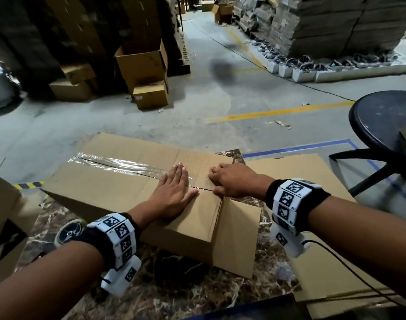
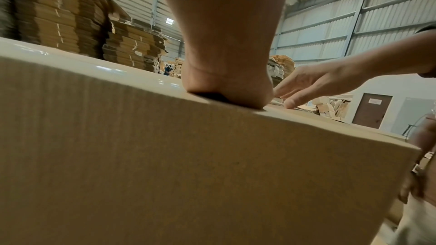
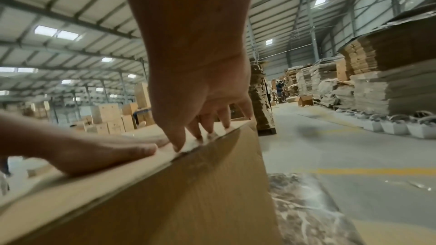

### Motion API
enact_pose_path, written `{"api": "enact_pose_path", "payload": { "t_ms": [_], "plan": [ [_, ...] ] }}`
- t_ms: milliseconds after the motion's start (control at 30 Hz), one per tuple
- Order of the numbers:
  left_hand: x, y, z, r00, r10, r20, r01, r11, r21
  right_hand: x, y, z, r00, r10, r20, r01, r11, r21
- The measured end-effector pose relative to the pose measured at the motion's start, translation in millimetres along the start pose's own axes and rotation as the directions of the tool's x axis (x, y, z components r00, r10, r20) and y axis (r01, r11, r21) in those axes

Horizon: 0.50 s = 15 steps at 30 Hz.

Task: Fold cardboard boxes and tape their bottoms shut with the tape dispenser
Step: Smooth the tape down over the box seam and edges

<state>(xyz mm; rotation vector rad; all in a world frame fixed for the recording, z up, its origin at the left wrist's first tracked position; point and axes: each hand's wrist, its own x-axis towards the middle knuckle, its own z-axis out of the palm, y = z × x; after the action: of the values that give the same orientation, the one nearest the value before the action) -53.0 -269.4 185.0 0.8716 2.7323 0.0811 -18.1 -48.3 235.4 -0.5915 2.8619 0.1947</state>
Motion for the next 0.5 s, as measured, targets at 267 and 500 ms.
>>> {"api": "enact_pose_path", "payload": {
  "t_ms": [267, 500],
  "plan": [
    [-7, -16, 2, 0.984, 0.176, -0.001, -0.175, 0.981, 0.086, -12, -21, 37, 0.999, -0.029, 0.02, 0.026, 0.989, 0.143],
    [-24, -70, -3, 0.981, 0.171, -0.091, -0.167, 0.985, 0.053, -10, -41, 38, 0.92, 0.384, 0.076, -0.385, 0.852, 0.356]
  ]
}}
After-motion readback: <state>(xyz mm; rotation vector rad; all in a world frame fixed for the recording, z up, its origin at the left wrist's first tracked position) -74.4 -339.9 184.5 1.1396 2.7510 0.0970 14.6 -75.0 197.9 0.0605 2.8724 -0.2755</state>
